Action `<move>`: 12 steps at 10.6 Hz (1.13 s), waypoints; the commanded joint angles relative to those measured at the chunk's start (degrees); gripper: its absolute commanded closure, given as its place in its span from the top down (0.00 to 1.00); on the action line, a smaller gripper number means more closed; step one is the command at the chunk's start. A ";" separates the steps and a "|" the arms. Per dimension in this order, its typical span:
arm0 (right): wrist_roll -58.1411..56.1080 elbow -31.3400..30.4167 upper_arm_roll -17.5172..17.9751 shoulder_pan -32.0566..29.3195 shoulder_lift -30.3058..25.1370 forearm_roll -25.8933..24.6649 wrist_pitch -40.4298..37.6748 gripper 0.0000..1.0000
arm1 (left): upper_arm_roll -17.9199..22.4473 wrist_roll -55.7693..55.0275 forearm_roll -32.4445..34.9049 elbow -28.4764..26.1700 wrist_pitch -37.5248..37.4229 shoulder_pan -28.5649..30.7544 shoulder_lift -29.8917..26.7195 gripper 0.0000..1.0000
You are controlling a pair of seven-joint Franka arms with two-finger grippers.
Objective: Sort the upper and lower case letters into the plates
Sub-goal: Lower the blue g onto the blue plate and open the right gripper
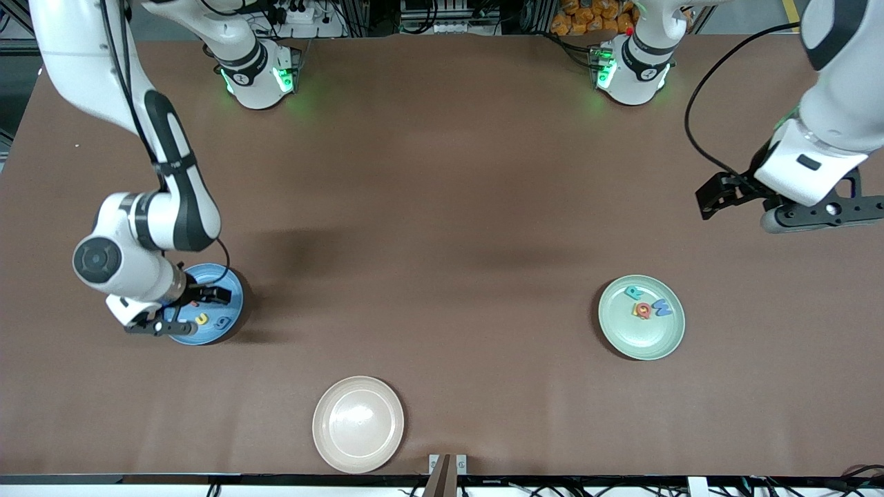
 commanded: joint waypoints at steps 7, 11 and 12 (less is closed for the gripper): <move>-6.92 -0.59 0.23 -1.31 -20.62 0.37 -15.50 1.00 | 6.08 7.25 -6.14 -0.33 -3.73 -1.85 -2.43 1.00; -6.57 16.45 0.49 -0.96 -21.24 0.46 -36.94 1.00 | 7.13 8.67 -6.14 -0.68 -4.61 -1.94 -4.53 1.00; -6.65 18.49 0.49 -0.87 -21.68 0.46 -40.03 1.00 | 7.13 9.72 -6.23 -1.56 -4.61 -1.77 -4.98 1.00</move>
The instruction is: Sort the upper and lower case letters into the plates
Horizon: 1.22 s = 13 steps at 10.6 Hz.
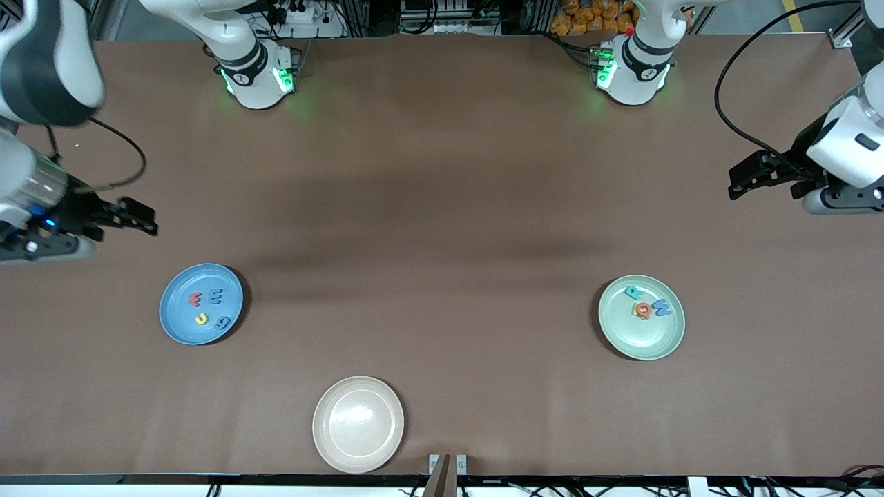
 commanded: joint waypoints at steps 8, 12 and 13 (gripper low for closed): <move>-0.46 3.68 7.63 -6.74 -5.06 -2.17 -5.73 1.00 | 3.88 6.91 -1.61 -0.27 -1.91 -1.86 -2.78 1.00; -0.55 3.59 7.45 -7.26 -5.14 -2.17 -5.81 1.00 | 3.70 0.31 -1.61 -0.27 -1.91 -3.01 -2.69 1.00; -0.64 3.42 7.36 -7.26 -5.32 -2.17 -5.99 1.00 | 3.87 0.74 -1.52 0.00 -1.91 -3.01 -2.52 1.00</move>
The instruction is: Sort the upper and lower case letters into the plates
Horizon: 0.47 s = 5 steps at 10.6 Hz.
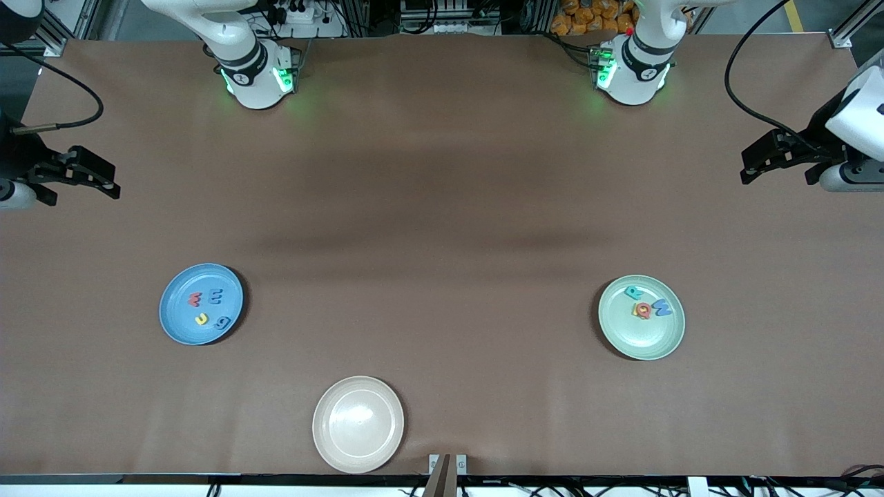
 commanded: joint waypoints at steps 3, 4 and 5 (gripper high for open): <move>-0.55 -1.11 0.83 -1.23 -1.76 -0.72 -1.70 1.00 | 0.71 -0.56 -1.46 0.80 -0.80 -0.18 -0.32 1.00; -0.46 -1.19 0.83 -1.23 -1.76 -0.72 -1.70 1.00 | 0.71 -0.56 -1.46 0.88 -0.80 -0.18 -0.32 1.00; -0.46 -1.20 0.83 -1.23 -1.76 -0.72 -1.61 1.00 | 0.62 -0.65 -1.46 0.89 -0.80 -0.18 -0.32 1.00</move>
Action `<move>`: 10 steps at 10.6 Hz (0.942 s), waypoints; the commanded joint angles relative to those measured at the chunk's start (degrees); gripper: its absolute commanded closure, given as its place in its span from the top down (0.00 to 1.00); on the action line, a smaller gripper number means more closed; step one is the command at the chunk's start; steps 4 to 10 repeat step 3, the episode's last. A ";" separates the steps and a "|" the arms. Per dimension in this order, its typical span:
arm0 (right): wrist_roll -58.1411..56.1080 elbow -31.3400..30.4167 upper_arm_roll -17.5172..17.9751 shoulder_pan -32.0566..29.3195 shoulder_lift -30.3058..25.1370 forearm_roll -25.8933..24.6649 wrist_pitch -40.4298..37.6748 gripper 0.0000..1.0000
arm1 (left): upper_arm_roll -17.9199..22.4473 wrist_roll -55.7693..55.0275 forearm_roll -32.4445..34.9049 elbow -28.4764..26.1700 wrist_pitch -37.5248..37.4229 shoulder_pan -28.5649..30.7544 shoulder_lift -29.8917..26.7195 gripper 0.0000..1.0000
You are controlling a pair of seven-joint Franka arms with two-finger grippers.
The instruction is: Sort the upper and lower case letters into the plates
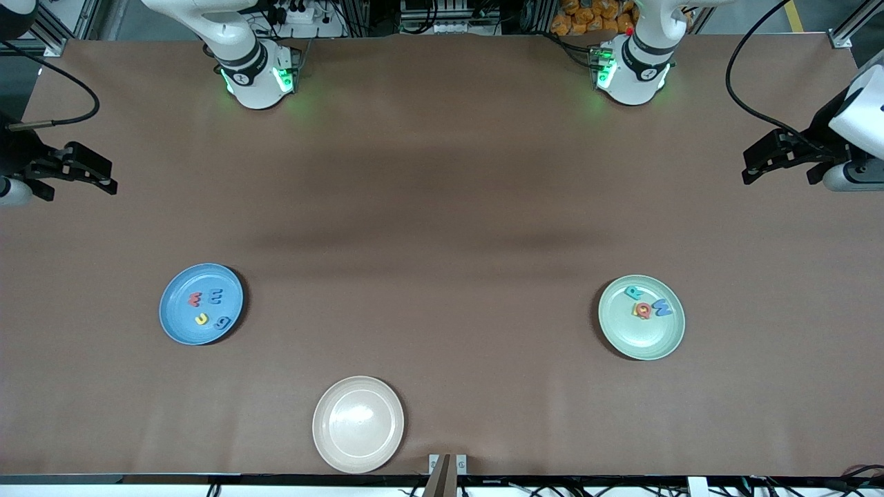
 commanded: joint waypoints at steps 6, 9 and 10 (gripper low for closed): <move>-0.46 -1.16 0.87 -1.06 -1.23 -0.69 -0.21 1.00 | 0.30 -0.73 -1.46 0.52 -0.80 -0.20 -0.40 1.00; -0.46 -1.16 0.87 -1.06 -1.23 -0.69 -0.21 1.00 | 0.30 -0.73 -1.46 0.52 -0.80 -0.20 -0.40 1.00; -0.46 -1.16 0.87 -1.06 -1.23 -0.69 -0.21 1.00 | 0.30 -0.73 -1.46 0.52 -0.80 -0.20 -0.40 1.00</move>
